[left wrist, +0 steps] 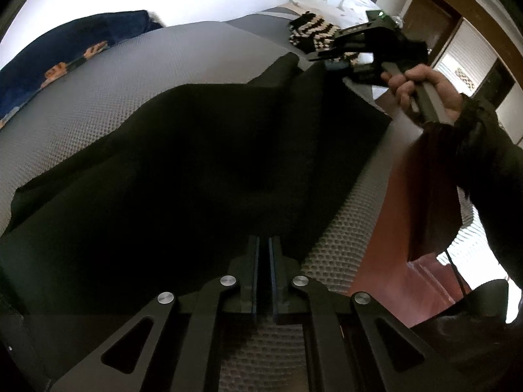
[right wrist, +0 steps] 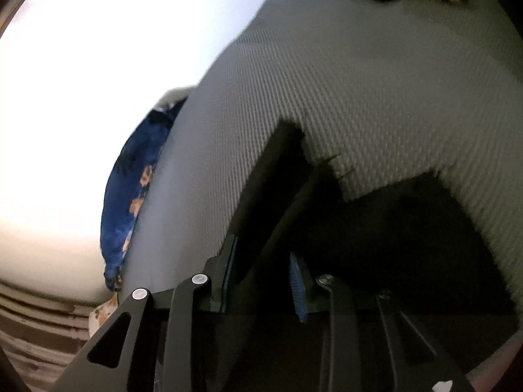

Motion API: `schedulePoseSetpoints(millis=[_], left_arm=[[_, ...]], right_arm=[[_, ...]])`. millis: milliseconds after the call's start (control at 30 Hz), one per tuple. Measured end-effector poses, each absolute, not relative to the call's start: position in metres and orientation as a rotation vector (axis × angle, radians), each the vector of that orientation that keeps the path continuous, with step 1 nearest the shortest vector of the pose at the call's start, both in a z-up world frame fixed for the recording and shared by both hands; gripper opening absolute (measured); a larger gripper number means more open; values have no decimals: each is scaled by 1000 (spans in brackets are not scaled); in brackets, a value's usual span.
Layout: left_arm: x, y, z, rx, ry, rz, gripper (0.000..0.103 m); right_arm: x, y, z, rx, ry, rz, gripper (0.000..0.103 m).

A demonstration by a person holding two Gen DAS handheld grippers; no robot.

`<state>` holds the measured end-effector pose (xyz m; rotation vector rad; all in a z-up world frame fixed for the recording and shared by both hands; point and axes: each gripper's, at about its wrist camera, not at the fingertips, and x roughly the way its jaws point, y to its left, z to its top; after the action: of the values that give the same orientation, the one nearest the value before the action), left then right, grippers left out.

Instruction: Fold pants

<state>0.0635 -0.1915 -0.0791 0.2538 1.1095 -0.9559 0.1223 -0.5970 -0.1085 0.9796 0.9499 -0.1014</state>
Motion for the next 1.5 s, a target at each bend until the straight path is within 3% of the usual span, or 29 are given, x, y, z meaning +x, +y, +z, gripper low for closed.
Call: schedulePoseSetpoints(millis=[667, 1000, 1167, 1500], left_arm=[[48, -205, -89, 281, 1077, -994, 10], [43, -209, -88, 279, 1030, -970, 16], [47, -202, -80, 276, 992, -955, 5], [54, -197, -58, 229, 936, -934, 4]], right_arm=[[153, -558, -47, 851, 942, -13, 6], [158, -515, 25, 792, 836, 147, 5], [150, -501, 50, 767, 795, 190, 6], [137, -519, 63, 750, 764, 132, 5]])
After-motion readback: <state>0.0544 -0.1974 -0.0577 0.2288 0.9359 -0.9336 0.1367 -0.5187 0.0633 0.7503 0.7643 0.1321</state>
